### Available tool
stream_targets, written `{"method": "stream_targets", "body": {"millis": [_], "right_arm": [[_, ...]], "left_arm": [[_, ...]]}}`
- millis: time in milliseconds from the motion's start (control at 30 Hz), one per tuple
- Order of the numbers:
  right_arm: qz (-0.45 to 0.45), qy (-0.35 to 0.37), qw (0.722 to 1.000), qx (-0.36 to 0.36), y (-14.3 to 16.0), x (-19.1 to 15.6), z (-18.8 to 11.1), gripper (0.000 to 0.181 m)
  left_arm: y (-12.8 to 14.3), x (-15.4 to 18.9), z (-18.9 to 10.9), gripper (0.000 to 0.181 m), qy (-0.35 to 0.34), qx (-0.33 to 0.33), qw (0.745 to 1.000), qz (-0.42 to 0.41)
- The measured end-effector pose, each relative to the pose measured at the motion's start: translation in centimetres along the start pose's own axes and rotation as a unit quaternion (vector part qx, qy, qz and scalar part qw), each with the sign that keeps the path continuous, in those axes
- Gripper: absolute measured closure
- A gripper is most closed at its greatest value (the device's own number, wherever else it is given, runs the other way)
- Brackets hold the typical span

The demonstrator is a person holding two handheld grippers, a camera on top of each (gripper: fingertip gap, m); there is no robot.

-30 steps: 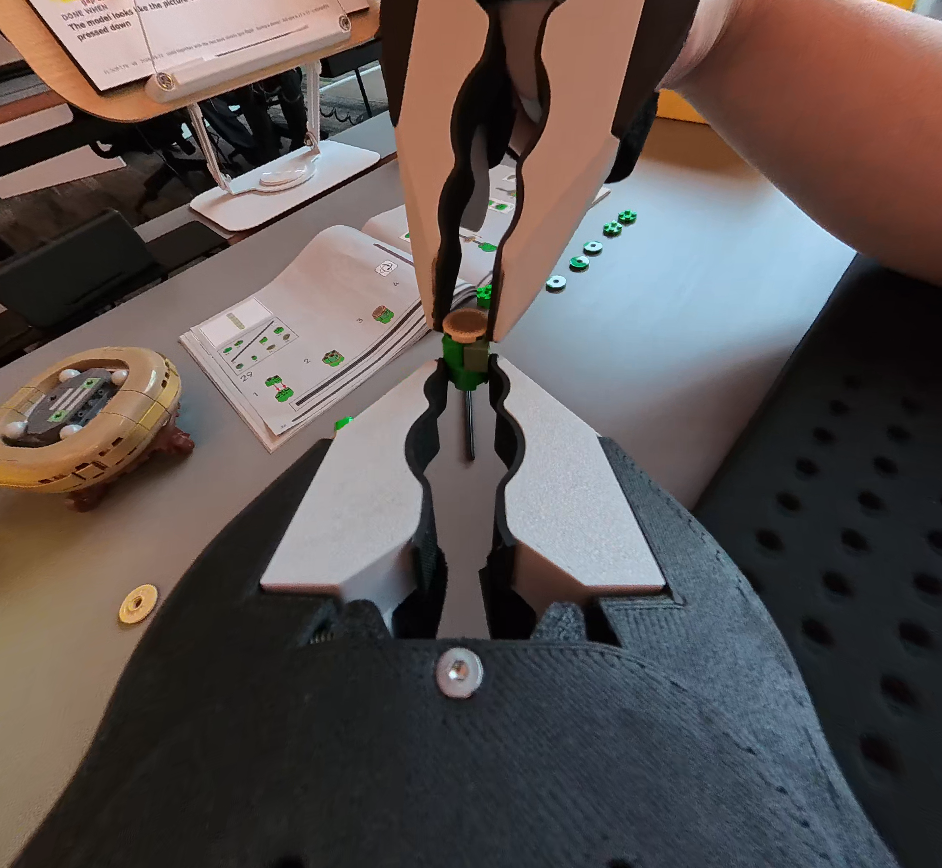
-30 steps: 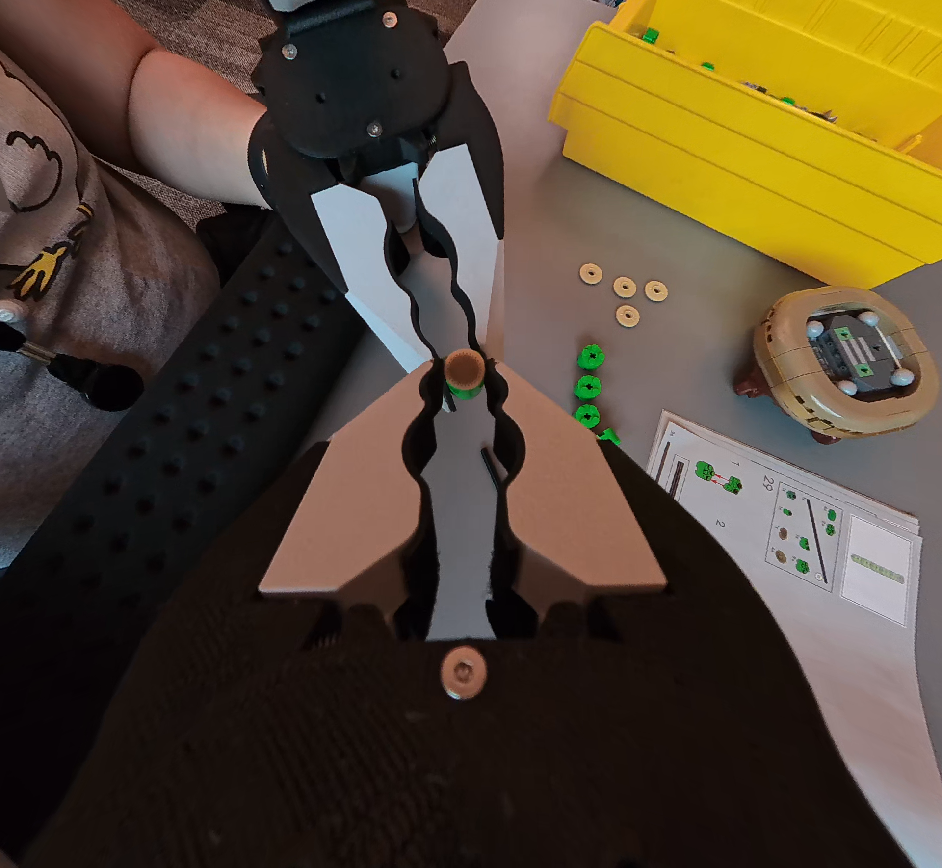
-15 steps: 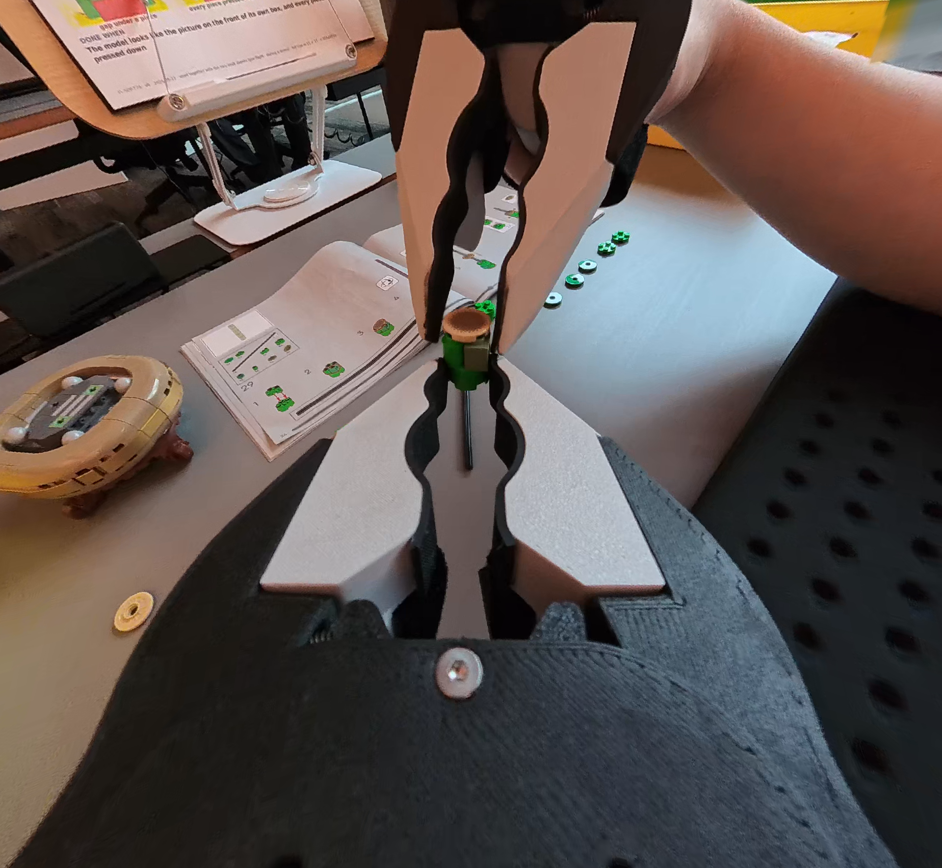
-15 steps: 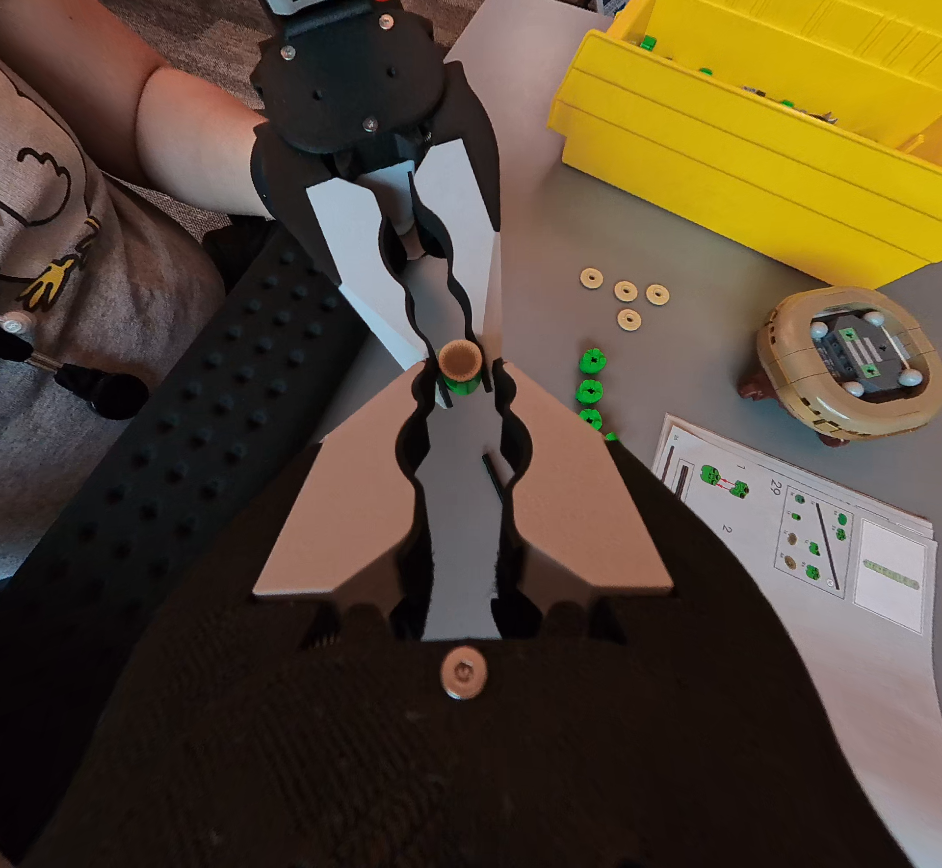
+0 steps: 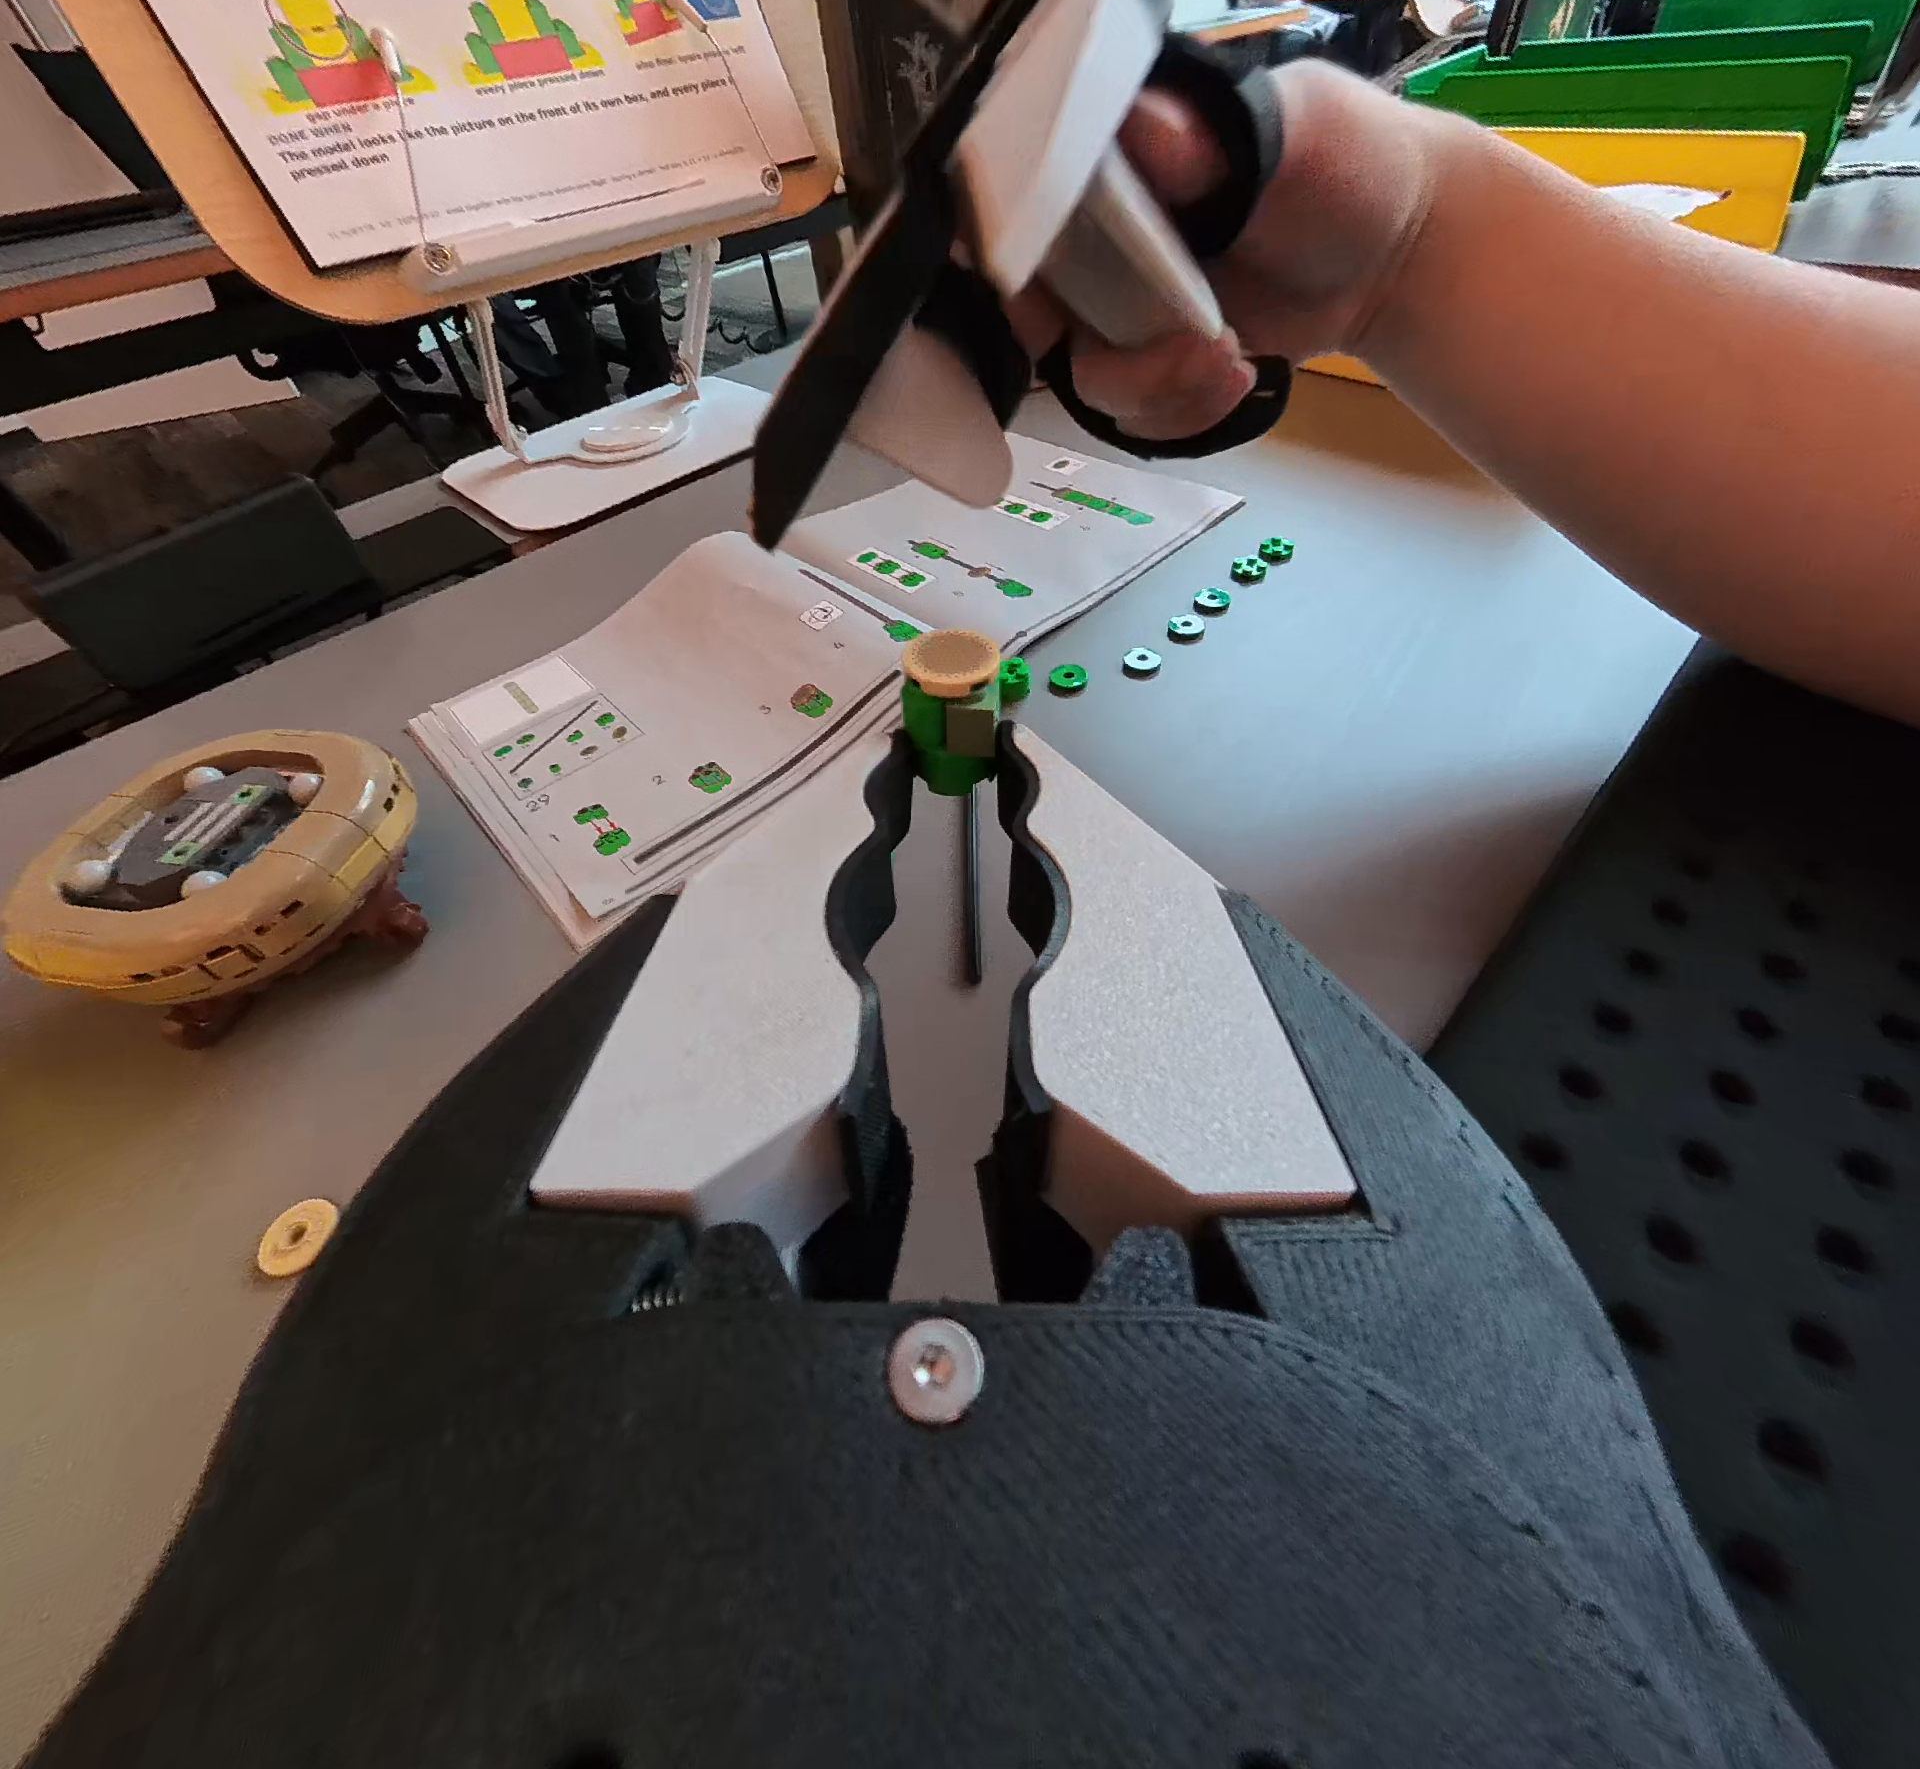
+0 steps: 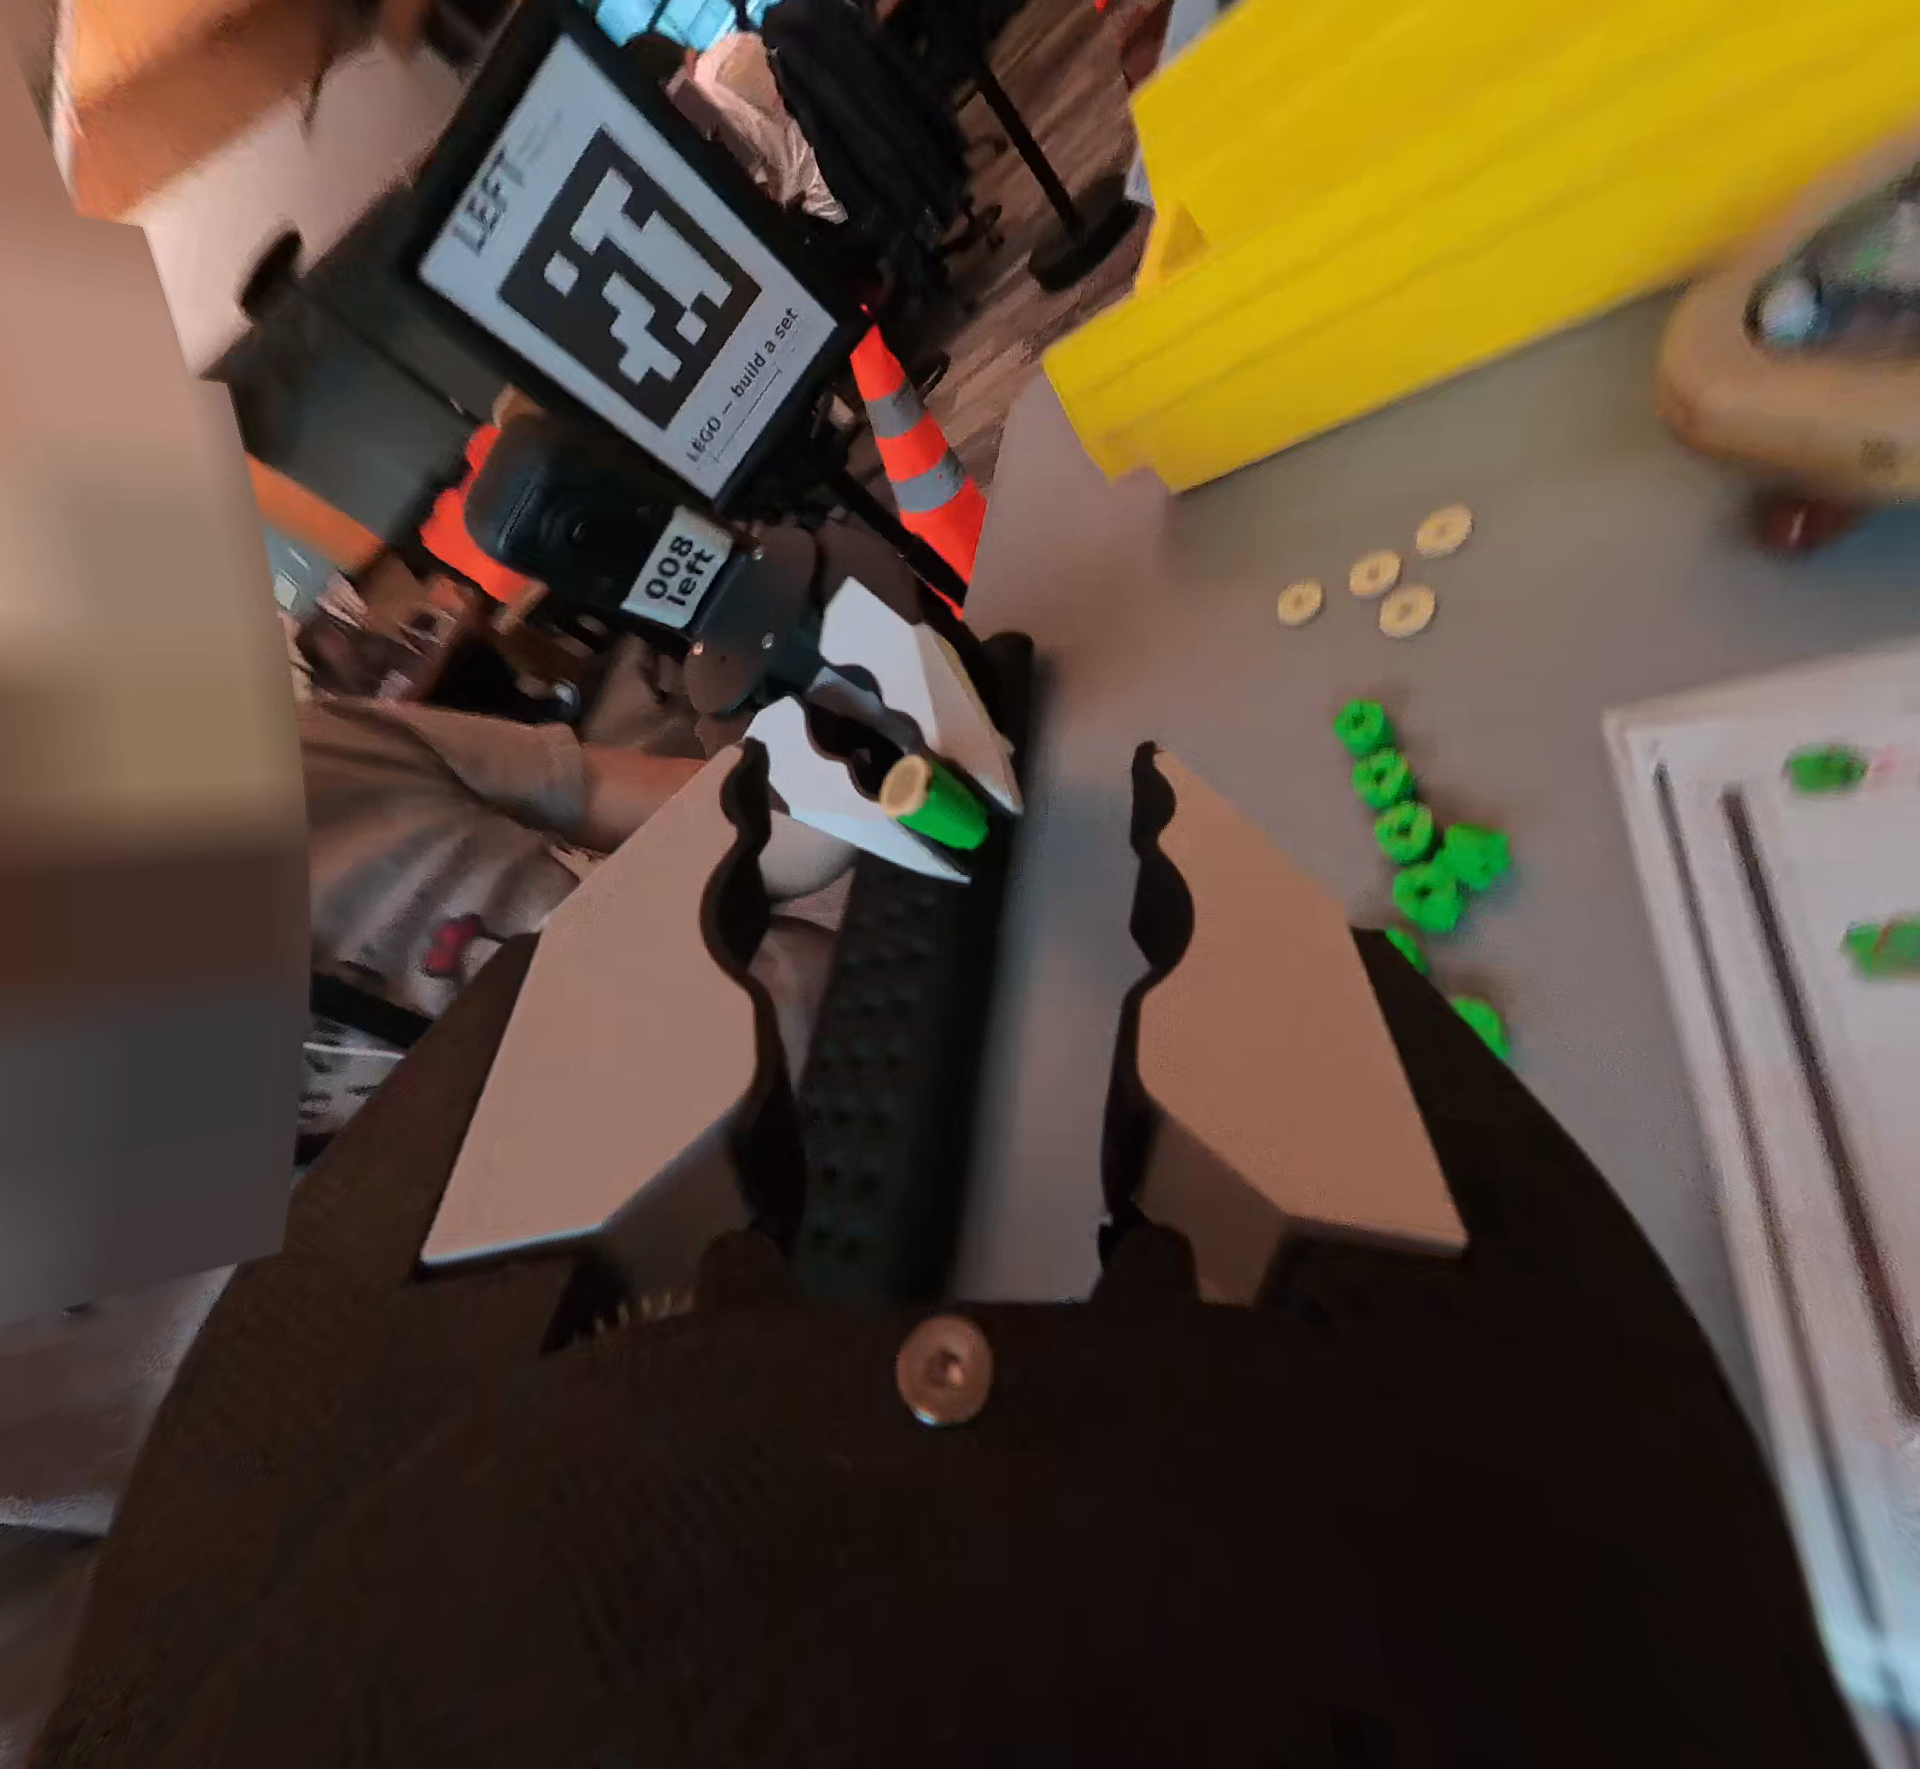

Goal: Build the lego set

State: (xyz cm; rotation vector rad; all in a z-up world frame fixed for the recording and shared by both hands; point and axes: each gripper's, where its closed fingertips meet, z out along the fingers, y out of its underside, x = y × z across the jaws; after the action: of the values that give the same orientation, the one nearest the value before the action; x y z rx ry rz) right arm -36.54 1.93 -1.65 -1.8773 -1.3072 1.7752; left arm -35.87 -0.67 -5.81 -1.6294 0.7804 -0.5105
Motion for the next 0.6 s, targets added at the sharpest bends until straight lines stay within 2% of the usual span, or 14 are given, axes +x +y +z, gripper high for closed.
{"method": "stream_targets", "body": {"millis": [100,233,367,600], "right_arm": [[0.128,-0.001,0.992,-0.008,1.2,2.3,0.4,0.115],[0.234,-0.088,0.968,-0.022,2.3,1.4,2.3,0.115],[0.267,-0.136,0.953,-0.05,3.3,0.3,3.9,0.116],[0.281,-0.156,0.946,-0.048,3.2,-0.1,4.7,0.13]], "left_arm": [[-0.2,-0.3,-0.1,0.167,-0.007,0.003,1.0,0.004],[-0.1,-0.8,-0.1,0.167,-0.025,-0.002,1.0,0.02],[-0.2,-0.9,-0.2,0.167,-0.027,0.004,1.0,0.015],[0.0,-1.0,-0.1,0.167,-0.029,-0.001,0.999,0.02]]}}
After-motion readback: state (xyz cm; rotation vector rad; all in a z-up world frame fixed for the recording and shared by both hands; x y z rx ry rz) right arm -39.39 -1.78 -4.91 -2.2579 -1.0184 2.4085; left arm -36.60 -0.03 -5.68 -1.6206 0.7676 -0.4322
